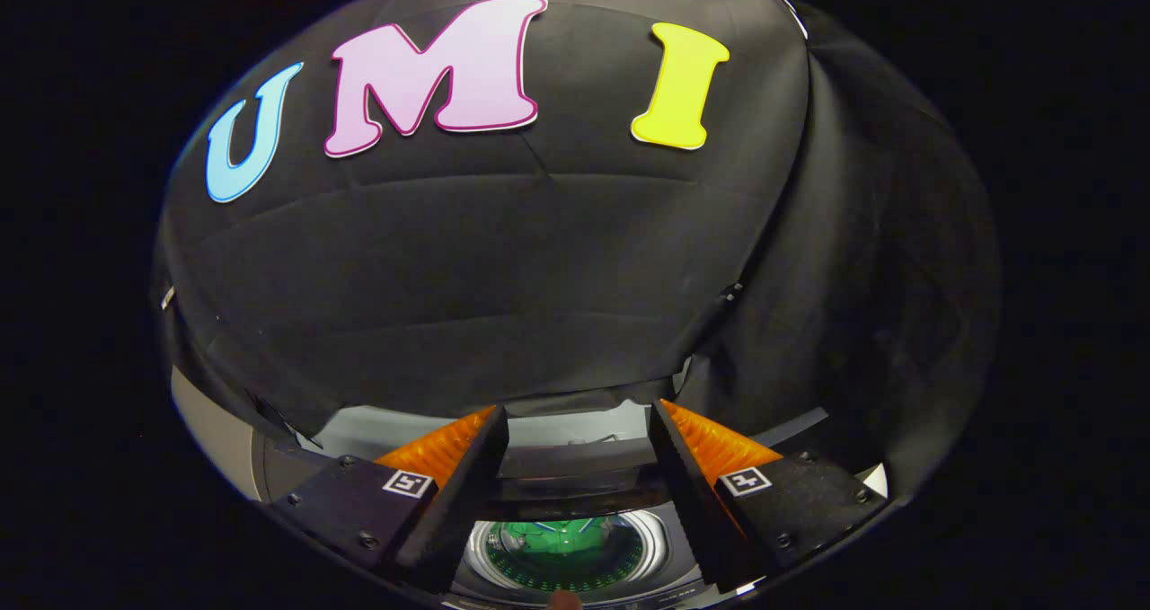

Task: Put the clothes into the washing machine and then close the washing machine lid.

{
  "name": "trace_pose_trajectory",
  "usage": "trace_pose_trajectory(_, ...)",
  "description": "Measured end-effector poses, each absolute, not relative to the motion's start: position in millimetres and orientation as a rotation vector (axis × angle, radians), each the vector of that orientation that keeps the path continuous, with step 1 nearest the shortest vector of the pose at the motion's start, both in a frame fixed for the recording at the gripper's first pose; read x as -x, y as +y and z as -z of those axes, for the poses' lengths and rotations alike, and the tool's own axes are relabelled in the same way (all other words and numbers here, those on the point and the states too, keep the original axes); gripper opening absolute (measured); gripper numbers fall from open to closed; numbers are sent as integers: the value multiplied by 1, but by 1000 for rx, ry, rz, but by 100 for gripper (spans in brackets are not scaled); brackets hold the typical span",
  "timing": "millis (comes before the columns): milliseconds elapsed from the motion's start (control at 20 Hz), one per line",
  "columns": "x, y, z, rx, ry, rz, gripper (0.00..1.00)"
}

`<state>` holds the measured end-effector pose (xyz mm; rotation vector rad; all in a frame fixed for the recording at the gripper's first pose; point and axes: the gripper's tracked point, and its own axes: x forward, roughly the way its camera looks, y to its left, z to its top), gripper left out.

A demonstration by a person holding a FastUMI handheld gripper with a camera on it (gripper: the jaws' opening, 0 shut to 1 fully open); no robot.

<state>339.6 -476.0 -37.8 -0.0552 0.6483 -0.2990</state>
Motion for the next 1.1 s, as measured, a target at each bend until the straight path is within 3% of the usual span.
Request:
trace_pose_trajectory(550, -273, -468, 51, 43, 634, 273, 99)
trace_pose_trajectory(1100, -238, -453, 96, 55, 752, 225, 99)
